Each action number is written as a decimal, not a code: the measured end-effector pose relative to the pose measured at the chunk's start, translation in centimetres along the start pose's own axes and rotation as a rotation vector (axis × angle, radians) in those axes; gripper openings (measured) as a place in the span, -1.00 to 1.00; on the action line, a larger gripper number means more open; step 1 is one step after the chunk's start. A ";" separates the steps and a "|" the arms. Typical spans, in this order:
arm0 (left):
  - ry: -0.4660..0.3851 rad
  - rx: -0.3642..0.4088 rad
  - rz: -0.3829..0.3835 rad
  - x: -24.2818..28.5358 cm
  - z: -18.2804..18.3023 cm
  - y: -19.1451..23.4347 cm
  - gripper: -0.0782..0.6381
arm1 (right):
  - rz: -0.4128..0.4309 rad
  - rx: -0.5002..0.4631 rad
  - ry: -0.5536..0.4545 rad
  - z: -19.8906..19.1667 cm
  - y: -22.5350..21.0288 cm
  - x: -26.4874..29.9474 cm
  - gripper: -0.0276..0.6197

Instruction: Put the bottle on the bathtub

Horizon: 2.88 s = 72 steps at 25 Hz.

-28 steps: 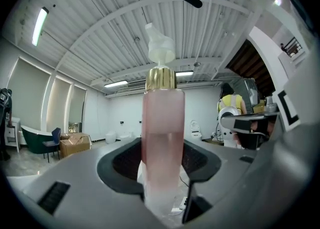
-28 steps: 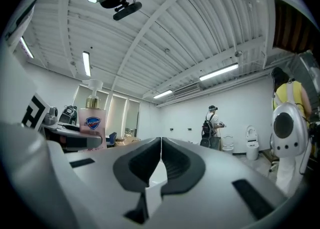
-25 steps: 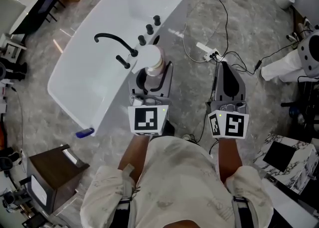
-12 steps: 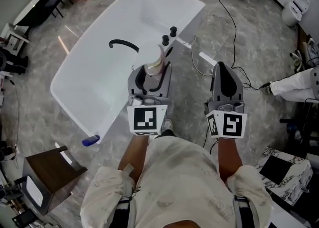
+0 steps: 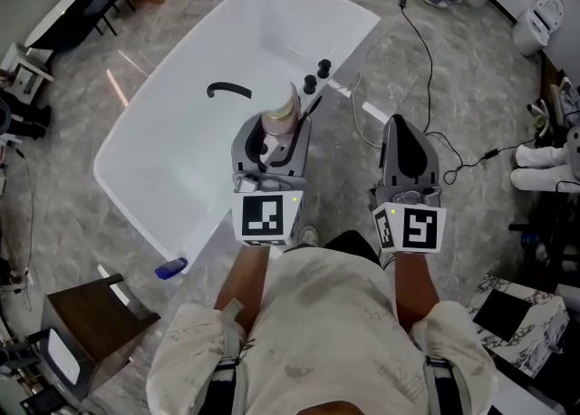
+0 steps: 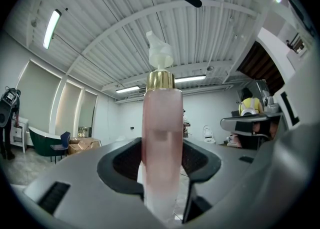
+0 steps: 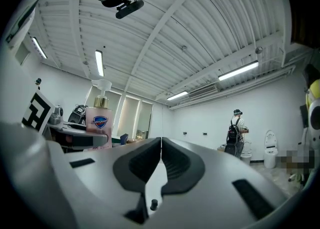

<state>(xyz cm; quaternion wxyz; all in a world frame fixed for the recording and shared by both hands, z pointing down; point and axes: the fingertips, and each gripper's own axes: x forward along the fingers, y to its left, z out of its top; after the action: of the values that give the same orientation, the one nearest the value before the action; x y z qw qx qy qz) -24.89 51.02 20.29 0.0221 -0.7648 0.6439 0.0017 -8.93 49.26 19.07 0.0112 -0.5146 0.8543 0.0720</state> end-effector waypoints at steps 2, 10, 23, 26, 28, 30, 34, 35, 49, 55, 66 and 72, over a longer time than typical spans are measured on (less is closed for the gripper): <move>0.005 -0.004 0.004 0.6 -0.1 0.2 -0.16 | -0.006 -0.001 -0.005 0.1 -0.4 0.3 -0.95; 0.009 0.016 0.002 3.7 -0.6 -0.6 -0.16 | -0.017 0.045 0.004 -2.1 -3.1 2.6 -0.95; 0.038 0.056 -0.037 15.4 0.6 -3.8 -0.16 | -0.045 0.101 0.003 -3.2 -12.5 10.8 -0.95; 0.052 0.039 -0.072 19.2 0.3 -5.7 -0.16 | -0.070 0.109 0.004 -4.0 -16.2 12.2 -0.95; 0.061 0.019 -0.097 21.6 -0.1 -7.1 -0.16 | -0.089 0.118 0.008 -4.5 -18.7 13.0 -0.95; 0.073 0.006 -0.119 24.0 -0.4 -8.8 -0.16 | -0.104 0.127 0.018 -5.2 -21.3 13.7 -0.95; 0.094 -0.001 -0.146 28.6 -1.3 -11.9 -0.16 | -0.126 0.136 0.044 -7.1 -26.3 15.3 -0.95; 0.099 0.000 -0.150 29.7 -1.5 -12.5 -0.16 | -0.132 0.139 0.048 -7.6 -27.5 15.7 -0.95; 0.104 0.014 -0.163 39.5 -2.9 -18.3 -0.16 | -0.192 0.147 0.041 -10.0 -39.3 18.4 -0.95; 0.101 0.008 -0.168 42.1 -3.5 -19.3 -0.16 | -0.189 0.148 0.058 -11.1 -40.9 19.7 -0.95; 0.107 -0.019 -0.176 50.0 -6.9 -16.8 -0.16 | -0.208 0.113 0.083 -13.9 -43.2 25.7 -0.95; 0.139 -0.032 -0.194 57.4 -9.4 -13.8 -0.16 | -0.199 0.102 0.145 -15.3 -44.4 33.4 -0.95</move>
<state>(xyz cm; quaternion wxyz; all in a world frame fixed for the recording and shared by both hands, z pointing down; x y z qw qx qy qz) -1.73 -3.49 28.37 -0.0349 -0.8221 0.5666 -0.0430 15.32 -2.57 26.12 -0.0174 -0.5994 0.8002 -0.0104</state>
